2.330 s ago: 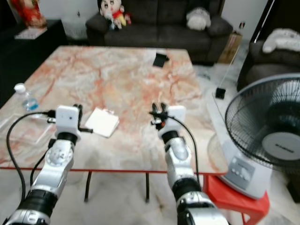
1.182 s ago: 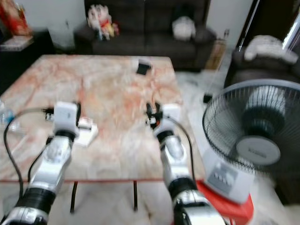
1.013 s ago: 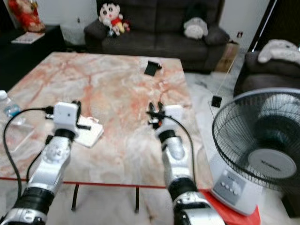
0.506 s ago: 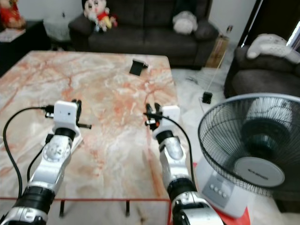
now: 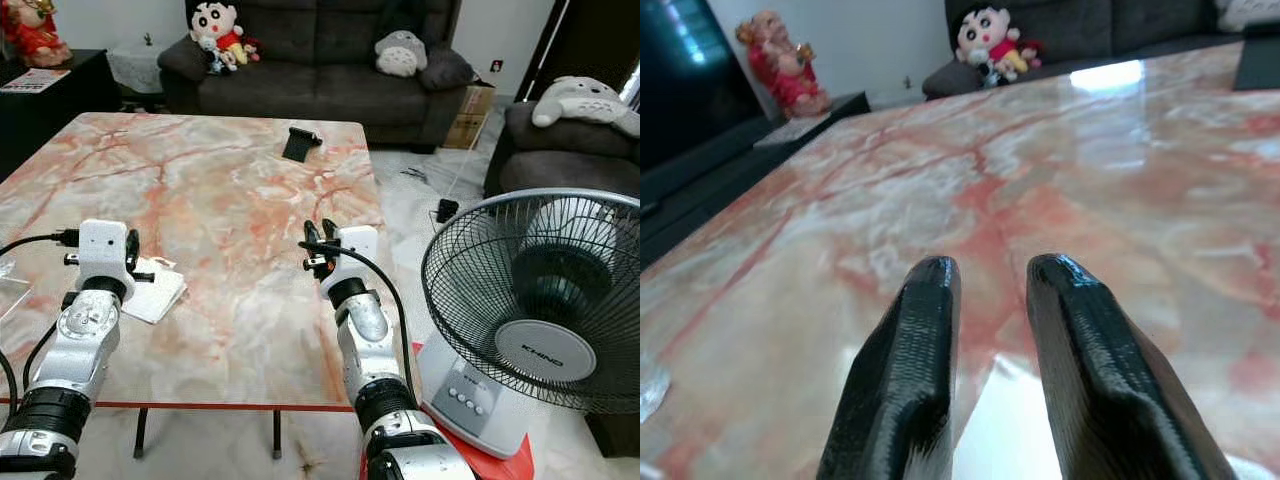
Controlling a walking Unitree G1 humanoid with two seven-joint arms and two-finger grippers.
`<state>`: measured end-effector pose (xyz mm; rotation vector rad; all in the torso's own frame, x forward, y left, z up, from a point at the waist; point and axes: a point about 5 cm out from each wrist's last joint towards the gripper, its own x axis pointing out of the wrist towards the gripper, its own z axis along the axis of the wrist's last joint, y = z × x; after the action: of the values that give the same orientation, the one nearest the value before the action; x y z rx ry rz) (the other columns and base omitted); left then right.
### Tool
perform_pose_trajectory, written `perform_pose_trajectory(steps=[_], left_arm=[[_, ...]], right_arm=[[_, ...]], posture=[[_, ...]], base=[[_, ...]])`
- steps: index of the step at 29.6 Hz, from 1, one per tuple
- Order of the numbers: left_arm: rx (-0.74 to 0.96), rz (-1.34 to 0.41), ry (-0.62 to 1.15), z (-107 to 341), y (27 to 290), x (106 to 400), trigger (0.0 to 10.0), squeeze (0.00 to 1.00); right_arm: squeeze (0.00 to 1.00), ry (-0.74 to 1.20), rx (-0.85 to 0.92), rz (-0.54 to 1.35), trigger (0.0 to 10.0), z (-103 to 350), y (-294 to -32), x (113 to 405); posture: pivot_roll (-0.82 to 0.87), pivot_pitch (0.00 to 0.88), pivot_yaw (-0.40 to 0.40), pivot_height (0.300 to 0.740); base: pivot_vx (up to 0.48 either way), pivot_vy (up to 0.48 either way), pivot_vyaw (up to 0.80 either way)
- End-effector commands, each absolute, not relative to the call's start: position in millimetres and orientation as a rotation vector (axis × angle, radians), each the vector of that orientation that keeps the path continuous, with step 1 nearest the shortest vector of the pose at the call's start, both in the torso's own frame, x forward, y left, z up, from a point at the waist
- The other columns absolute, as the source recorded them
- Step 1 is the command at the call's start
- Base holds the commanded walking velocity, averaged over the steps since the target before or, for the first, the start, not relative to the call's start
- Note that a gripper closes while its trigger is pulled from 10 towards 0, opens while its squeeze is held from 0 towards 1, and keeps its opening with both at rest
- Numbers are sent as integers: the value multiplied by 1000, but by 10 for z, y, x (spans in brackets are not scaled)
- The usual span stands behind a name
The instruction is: Picking trash to rubbish bin
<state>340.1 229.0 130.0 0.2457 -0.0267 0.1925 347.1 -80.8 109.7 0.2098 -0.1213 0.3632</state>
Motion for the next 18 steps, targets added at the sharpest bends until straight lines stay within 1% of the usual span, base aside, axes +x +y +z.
perform_pose_trajectory(steps=[1,6,11,18], left_arm=[[225,205,-18,1356,2357,3448,10000,1000],[165,231,36,1294,2470,3486,10000,1000],[144,245,40,1304,2518,3505,10000,1000],[-13,279,91,1210,2614,3506,10000,1000]], right_arm=[[0,-114,204,370,10000,1101,-812,3476],[0,-111,202,372,10000,1096,-814,3474],[0,-110,200,374,10000,1086,-817,3464],[0,-104,196,375,10000,1063,-836,3447]], posture=[[-11,7,-48,740],[-11,7,-48,740],[-20,13,-52,740],[-29,20,-57,740]], base=[[0,0,0],[0,0,0],[0,0,0],[0,0,0]])
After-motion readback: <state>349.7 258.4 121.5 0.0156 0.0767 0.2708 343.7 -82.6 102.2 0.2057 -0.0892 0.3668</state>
